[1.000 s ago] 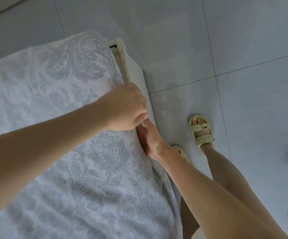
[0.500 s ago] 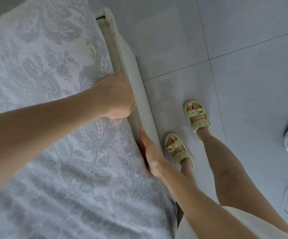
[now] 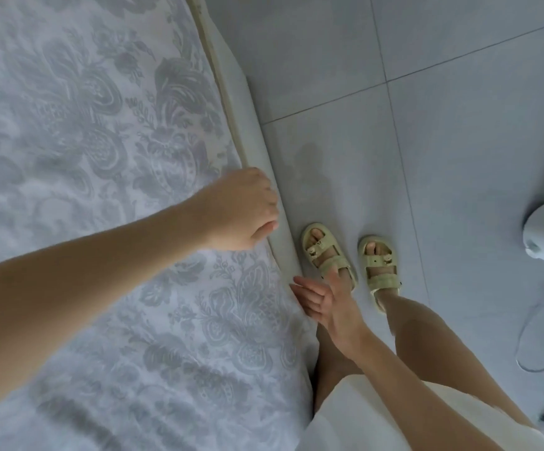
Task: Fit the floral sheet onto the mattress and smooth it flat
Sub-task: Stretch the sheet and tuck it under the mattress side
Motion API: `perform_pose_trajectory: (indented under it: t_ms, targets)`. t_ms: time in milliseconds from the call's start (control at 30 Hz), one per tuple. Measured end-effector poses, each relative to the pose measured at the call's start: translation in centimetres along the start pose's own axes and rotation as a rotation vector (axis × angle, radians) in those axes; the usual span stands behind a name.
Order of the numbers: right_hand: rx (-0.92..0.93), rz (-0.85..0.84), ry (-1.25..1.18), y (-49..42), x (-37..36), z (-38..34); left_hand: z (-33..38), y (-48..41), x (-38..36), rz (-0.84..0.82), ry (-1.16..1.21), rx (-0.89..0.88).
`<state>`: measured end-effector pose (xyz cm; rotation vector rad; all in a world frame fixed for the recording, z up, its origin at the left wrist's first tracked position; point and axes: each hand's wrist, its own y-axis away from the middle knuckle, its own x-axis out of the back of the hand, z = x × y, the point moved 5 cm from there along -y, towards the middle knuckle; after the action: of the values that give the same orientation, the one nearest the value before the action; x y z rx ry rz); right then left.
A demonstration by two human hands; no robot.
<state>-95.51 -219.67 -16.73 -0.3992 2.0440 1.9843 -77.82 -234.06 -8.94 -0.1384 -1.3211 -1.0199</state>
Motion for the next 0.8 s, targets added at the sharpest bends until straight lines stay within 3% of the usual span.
perform_pose_trajectory:
  t_ms: [67, 133, 367, 567, 667, 800]
  targets:
    - [0.068, 0.062, 0.073, 1.3, 1.5, 1.1, 3.5, 0.9, -2.8, -0.189, -0.002, -0.01]
    - [0.107, 0.051, 0.126, 2.5, 2.0, 1.7, 5.5, 0.9, -4.4, -0.244, -0.06, 0.033]
    - [0.236, -0.124, 0.306, 4.0, -1.0, 2.5, 7.5, -1.2, -6.7, -0.581, -0.386, 0.197]
    - [0.227, -0.324, 0.238, 1.8, -5.0, 3.3, 7.9, -0.8, -5.2, -0.77, -0.35, 0.233]
    - [0.171, -0.373, 0.179, -0.3, -6.4, 3.1, 7.4, -1.0, -5.3, -0.692, -0.279, 0.291]
    - [0.052, -0.36, 0.099, -2.0, -4.9, 4.2, 7.5, -0.7, -5.5, -0.28, -0.203, 0.237]
